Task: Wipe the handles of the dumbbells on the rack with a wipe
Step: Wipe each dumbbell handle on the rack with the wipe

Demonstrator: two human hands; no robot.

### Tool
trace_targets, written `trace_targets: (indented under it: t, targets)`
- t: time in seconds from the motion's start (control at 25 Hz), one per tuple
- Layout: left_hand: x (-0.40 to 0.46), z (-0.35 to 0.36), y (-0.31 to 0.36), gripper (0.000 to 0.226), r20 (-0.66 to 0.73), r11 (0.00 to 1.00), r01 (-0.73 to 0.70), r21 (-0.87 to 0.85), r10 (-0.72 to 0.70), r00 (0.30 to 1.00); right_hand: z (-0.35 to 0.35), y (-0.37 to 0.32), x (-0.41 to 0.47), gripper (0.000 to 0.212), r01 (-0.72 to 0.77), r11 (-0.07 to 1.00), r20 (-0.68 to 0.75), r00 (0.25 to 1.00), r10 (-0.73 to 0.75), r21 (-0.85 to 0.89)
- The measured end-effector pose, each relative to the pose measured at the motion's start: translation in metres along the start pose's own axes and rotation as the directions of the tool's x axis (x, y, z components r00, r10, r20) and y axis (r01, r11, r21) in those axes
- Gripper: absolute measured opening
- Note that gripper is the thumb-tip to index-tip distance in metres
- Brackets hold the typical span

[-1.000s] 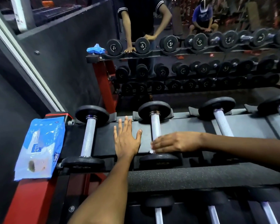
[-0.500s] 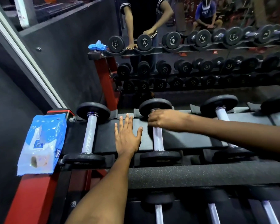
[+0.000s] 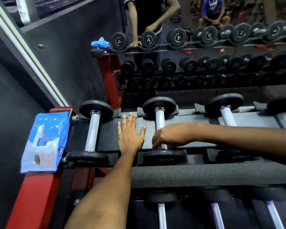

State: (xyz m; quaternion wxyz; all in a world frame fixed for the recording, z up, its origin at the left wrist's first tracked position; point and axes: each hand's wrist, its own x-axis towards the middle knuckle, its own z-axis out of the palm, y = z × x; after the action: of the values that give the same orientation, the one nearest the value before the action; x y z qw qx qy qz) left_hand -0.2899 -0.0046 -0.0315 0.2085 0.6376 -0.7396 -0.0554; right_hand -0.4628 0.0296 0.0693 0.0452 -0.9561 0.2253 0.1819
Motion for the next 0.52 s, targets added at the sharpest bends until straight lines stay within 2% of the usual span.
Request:
trace_targets:
  t: [0.04,0.08,0.12,0.16,0.2,0.28,0.32,0.36,0.4,0.44,0.48,0.52]
  targets:
    - [0.000,0.000,0.000,0.067,-0.002,1.000,-0.001,-0.001,0.001,1.000,-0.002,0.018,-0.008,0.040,-0.039,0.999,-0.149,0.988,0.032,-0.039]
    - [0.001,0.000,0.000,0.066,-0.003,1.000,-0.004,0.000,0.004,1.000,-0.004,0.036,-0.014,0.040,-0.118,0.990,-0.344,0.935,0.084,-0.080]
    - [0.000,0.000,-0.001,0.066,-0.005,1.000,-0.007,0.004,0.008,1.000,-0.005,0.043,-0.022,0.041,-0.224,0.969,-0.474,0.867,0.151,-0.101]
    - [-0.001,0.000,-0.001,0.066,-0.010,1.000,-0.009,0.007,0.009,1.000,0.005,0.044,-0.028,0.041,-0.282,0.955,-0.503,0.841,0.200,-0.093]
    - [-0.001,0.000,-0.001,0.066,-0.012,1.000,-0.009,0.007,0.009,1.000,0.019,0.034,-0.029,0.040,-0.272,0.958,-0.476,0.857,0.197,-0.093]
    - [-0.001,0.000,-0.001,0.066,-0.007,1.000,-0.006,0.009,0.006,1.000,0.051,0.007,-0.029,0.036,-0.082,0.990,-0.489,0.872,0.018,-0.111]
    - [-0.001,0.000,-0.001,0.067,-0.006,1.000,-0.004,0.014,0.004,1.000,0.056,0.005,-0.031,0.035,-0.028,0.986,-0.481,0.875,-0.054,-0.162]
    - [0.000,-0.001,0.000,0.067,-0.004,1.000,-0.001,0.016,0.002,1.000,0.051,0.012,-0.034,0.034,-0.033,0.988,-0.505,0.862,-0.050,-0.154]
    - [0.000,-0.001,0.001,0.067,-0.001,1.000,-0.001,0.016,0.001,1.000,0.041,0.024,-0.036,0.033,-0.105,0.991,-0.567,0.823,0.040,-0.083]
    - [0.000,-0.002,0.001,0.067,0.000,1.000,-0.002,0.018,0.002,1.000,0.034,0.035,-0.033,0.032,-0.199,0.978,-0.635,0.749,0.187,0.053]
    - [-0.001,-0.003,0.002,0.067,-0.003,1.000,-0.001,0.018,0.001,1.000,0.025,0.038,-0.031,0.031,-0.295,0.934,-0.655,0.669,0.352,0.201]
    - [-0.001,-0.003,0.002,0.067,-0.003,1.000,0.000,0.017,0.000,1.000,0.026,0.035,-0.033,0.031,-0.362,0.887,-0.621,0.634,0.461,0.288]
